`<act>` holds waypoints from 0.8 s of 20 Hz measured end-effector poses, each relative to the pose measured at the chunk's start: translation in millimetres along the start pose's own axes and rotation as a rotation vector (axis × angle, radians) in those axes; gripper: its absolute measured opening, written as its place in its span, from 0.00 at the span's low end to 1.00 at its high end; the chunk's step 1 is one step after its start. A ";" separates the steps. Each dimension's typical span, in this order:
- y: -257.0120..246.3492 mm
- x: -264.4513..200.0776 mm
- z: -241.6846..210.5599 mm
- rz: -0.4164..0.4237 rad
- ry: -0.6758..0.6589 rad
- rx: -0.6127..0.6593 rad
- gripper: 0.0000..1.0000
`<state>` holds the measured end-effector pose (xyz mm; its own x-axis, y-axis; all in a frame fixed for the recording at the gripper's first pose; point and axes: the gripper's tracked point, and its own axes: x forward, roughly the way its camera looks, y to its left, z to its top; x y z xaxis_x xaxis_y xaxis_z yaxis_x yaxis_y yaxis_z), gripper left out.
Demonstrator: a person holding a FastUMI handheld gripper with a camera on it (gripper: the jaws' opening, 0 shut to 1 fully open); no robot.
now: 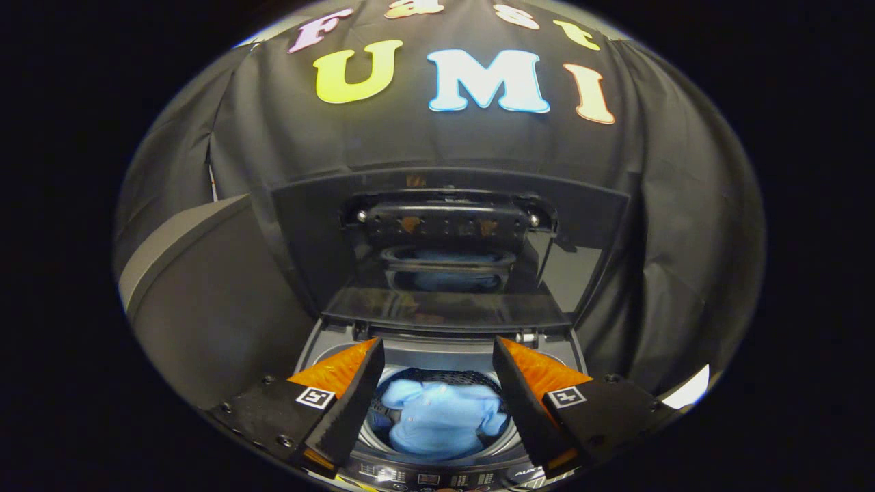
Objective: Put the clothes into the washing machine and then close the washing machine lid.
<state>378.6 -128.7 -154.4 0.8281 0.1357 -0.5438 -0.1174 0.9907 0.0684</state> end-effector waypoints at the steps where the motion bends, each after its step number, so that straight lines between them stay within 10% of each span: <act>1: 3.1 -4.3 7.7 0.003 -0.019 -0.011 0.97; 16: 25.2 -62.1 150.9 0.059 -0.256 -0.068 0.97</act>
<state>406.9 -111.0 7.3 0.9292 0.1996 -0.3111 -0.1993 0.9794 0.0329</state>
